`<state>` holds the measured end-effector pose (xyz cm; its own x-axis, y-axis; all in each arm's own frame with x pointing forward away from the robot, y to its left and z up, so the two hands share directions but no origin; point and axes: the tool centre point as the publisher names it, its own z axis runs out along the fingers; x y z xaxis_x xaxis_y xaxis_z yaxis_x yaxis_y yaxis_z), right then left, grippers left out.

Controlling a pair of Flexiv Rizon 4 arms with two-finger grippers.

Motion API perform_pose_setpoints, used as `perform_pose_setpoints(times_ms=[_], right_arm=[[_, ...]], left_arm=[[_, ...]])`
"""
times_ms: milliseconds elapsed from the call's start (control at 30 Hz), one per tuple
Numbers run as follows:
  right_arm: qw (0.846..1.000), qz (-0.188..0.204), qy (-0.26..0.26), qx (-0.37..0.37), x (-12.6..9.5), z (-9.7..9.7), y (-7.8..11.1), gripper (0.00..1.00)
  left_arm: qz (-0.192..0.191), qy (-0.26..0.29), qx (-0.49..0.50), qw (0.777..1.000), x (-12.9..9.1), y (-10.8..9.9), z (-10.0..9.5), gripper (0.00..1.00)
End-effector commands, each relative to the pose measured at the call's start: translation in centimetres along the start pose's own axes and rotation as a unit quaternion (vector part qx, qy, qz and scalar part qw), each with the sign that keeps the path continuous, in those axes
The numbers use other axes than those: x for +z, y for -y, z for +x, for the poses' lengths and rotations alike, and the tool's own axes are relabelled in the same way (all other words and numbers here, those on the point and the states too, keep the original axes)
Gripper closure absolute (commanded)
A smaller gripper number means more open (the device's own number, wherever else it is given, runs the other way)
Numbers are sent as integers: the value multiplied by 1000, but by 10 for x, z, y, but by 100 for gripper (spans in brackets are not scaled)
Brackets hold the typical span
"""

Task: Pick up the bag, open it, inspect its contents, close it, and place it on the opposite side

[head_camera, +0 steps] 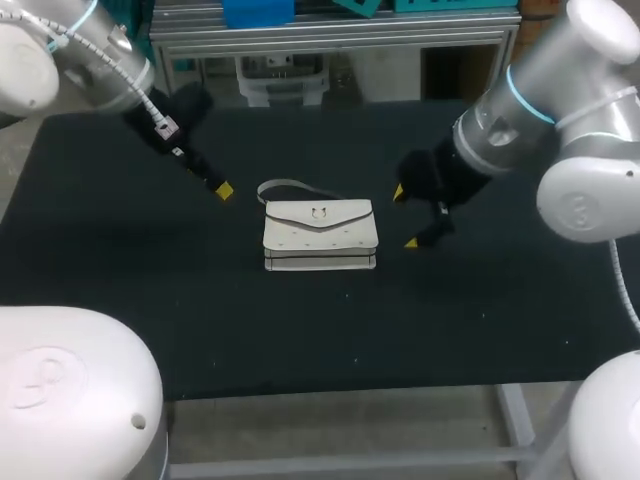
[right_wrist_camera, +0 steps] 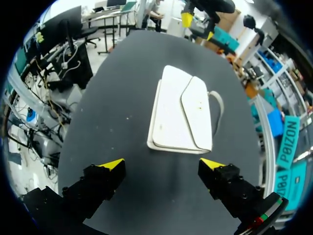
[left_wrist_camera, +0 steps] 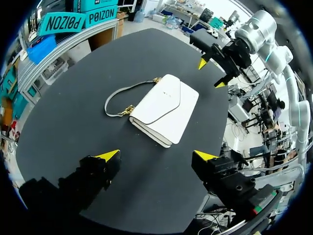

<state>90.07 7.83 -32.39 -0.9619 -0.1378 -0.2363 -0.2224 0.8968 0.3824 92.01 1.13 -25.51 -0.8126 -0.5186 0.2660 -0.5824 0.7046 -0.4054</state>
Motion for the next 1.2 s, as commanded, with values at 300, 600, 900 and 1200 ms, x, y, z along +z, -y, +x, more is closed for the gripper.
perform_pose_setpoints(times_ms=[300,600,900,1200], right_arm=[[999,42,7,4,18,-1,-21,0],[996,80,34,18,24,3,-27,0],[996,80,34,18,24,3,-27,0],[987,143,78,-5,60,12,-51,0]], left_arm=[[21,9,0,1000,-2,-7,6,0],[23,101,153,983,20,-4,17,0],[13,121,152,981,26,-1,17,0],[27,148,218,964,49,4,13,0]])
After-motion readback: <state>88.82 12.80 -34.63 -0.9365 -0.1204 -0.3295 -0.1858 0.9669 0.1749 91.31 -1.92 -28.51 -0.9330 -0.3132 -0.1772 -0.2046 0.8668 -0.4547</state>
